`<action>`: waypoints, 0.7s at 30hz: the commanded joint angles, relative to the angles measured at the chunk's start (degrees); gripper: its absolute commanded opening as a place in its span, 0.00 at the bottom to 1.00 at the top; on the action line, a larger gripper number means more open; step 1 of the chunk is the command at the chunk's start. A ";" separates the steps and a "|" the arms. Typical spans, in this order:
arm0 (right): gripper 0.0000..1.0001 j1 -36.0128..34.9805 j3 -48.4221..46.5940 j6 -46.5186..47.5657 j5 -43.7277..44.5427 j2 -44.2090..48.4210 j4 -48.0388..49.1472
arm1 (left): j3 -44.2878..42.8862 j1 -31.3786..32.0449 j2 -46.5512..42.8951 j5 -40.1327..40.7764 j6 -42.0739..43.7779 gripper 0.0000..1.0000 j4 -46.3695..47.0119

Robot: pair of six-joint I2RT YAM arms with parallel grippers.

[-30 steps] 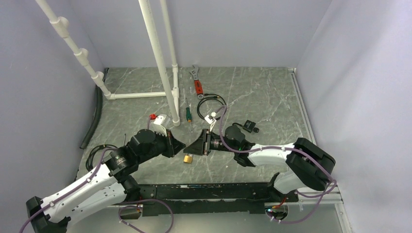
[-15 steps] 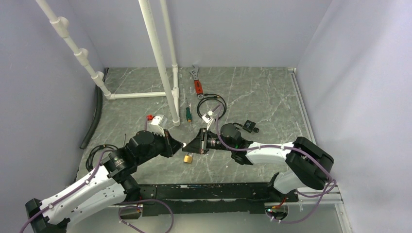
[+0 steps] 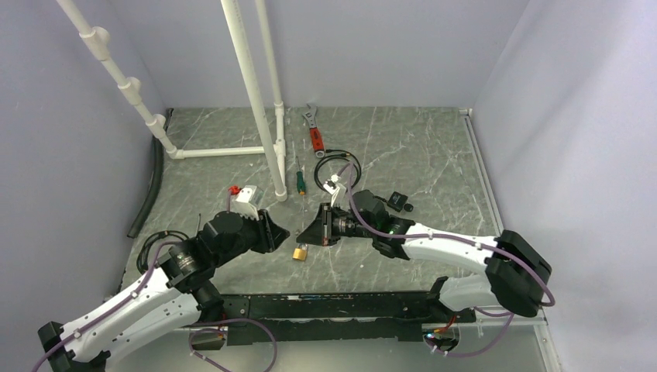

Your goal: Unlock with the key

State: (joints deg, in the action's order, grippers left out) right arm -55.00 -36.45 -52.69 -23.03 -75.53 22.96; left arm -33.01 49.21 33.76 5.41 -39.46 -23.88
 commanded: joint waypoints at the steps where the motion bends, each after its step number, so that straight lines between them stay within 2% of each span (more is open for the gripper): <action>1: 0.00 0.31 -5.29 4.08 2.12 4.69 -13.77 | -1.08 0.13 -1.28 3.08 2.03 0.36 -1.82; 6: 0.00 1.11 -10.20 7.53 0.84 5.33 -24.36 | -1.20 0.14 -0.01 3.71 3.79 0.36 -1.71; 9: 0.00 1.17 -15.46 17.44 -0.44 4.07 -34.34 | -1.06 0.11 1.11 1.75 5.51 0.35 0.00; 14: 0.00 1.22 -21.28 33.60 -1.07 2.82 -49.71 | 1.44 0.18 0.69 -11.44 9.96 0.34 8.65; 21: 0.00 1.13 -18.97 41.52 -5.49 9.71 -51.47 | 7.25 0.18 -0.88 -25.97 12.58 0.33 22.07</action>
State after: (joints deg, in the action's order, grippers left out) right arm -53.93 -55.20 -19.53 -24.80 -70.81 -24.73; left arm -27.90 49.21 34.20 -9.61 -30.00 -12.58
